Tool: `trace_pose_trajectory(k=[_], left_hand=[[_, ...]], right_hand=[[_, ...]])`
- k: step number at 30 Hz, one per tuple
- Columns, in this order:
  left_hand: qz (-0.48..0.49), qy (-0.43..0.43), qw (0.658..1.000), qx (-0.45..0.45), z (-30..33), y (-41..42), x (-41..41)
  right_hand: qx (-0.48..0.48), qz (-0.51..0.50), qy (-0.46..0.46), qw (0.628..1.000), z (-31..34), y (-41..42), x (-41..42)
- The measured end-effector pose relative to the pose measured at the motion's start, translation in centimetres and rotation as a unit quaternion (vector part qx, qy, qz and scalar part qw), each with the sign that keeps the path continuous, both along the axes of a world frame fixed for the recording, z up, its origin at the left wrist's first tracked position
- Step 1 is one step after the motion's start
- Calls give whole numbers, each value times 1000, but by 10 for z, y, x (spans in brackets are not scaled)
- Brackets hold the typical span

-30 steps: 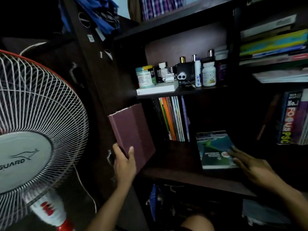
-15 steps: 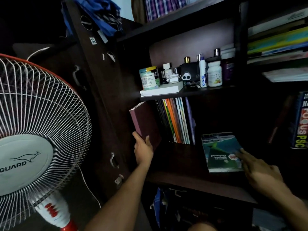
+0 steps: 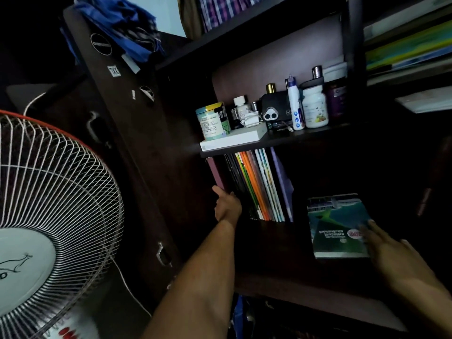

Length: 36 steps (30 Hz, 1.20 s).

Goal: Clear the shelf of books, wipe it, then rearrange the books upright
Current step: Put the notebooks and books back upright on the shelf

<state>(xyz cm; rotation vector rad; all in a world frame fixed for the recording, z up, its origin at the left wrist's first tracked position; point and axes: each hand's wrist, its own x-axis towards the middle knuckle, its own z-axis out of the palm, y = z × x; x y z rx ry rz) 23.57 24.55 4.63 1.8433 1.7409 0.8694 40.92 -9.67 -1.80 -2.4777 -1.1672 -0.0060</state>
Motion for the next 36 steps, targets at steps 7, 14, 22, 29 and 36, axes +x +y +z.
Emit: trace_pose_trajectory(k=[7, 14, 22, 29, 36], left_hand=[[7, -55, 976, 209, 6, -59, -18], [-270, -31, 956, 107, -37, -152, -19], [-353, 105, 929, 41, -53, -211, 11], [-361, -10, 930, 69, -40, -188, -6], [-158, 128, 961, 187, -31, -79, -79]], right_hand=[[0, 9, 12, 1000, 6, -6, -12], [-2, 28, 24, 999, 15, -13, -17], [76, 49, 94, 991, 17, -16, -18], [56, 6, -29, 998, 18, -23, -25], [308, 38, 162, 937, 74, 9, -10]])
